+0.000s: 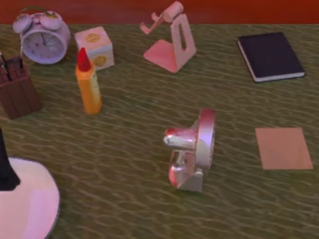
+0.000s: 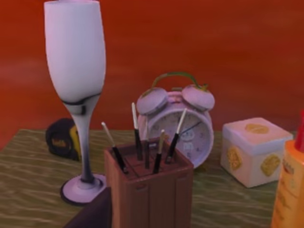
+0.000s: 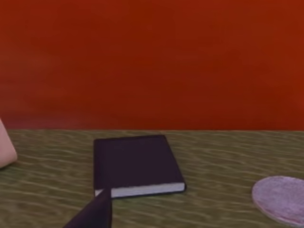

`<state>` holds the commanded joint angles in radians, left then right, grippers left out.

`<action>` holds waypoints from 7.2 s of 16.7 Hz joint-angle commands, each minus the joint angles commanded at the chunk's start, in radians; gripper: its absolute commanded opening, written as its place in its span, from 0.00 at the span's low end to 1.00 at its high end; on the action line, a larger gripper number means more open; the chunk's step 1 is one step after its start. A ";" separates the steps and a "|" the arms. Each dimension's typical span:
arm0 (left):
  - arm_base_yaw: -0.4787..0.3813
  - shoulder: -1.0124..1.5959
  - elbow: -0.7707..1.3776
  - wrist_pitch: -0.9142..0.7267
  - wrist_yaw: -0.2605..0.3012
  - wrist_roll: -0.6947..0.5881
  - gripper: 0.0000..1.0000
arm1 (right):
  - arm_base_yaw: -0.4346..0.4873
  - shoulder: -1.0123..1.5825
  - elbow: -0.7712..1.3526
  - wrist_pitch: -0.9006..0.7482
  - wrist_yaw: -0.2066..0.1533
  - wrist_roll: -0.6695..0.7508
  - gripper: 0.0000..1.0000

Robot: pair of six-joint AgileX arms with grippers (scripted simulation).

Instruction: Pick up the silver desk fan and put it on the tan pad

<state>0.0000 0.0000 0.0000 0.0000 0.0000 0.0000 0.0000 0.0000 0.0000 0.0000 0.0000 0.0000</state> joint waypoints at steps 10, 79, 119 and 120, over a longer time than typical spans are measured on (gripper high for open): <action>0.000 0.000 0.000 0.000 0.000 0.000 1.00 | 0.139 0.372 0.357 -0.311 -0.002 0.156 1.00; 0.000 0.000 0.000 0.000 0.000 0.000 1.00 | 0.678 2.118 2.033 -1.484 0.002 0.839 0.00; 0.000 0.000 0.000 0.000 0.000 0.000 1.00 | 0.238 1.830 1.519 -1.255 0.005 1.808 0.23; 0.000 0.000 0.000 0.000 0.000 0.000 1.00 | 0.238 1.830 1.519 -1.255 0.005 1.808 0.30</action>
<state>0.0000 0.0000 0.0000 0.0000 0.0000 0.0000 0.2380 1.8304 1.5189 -1.2553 0.0052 1.8078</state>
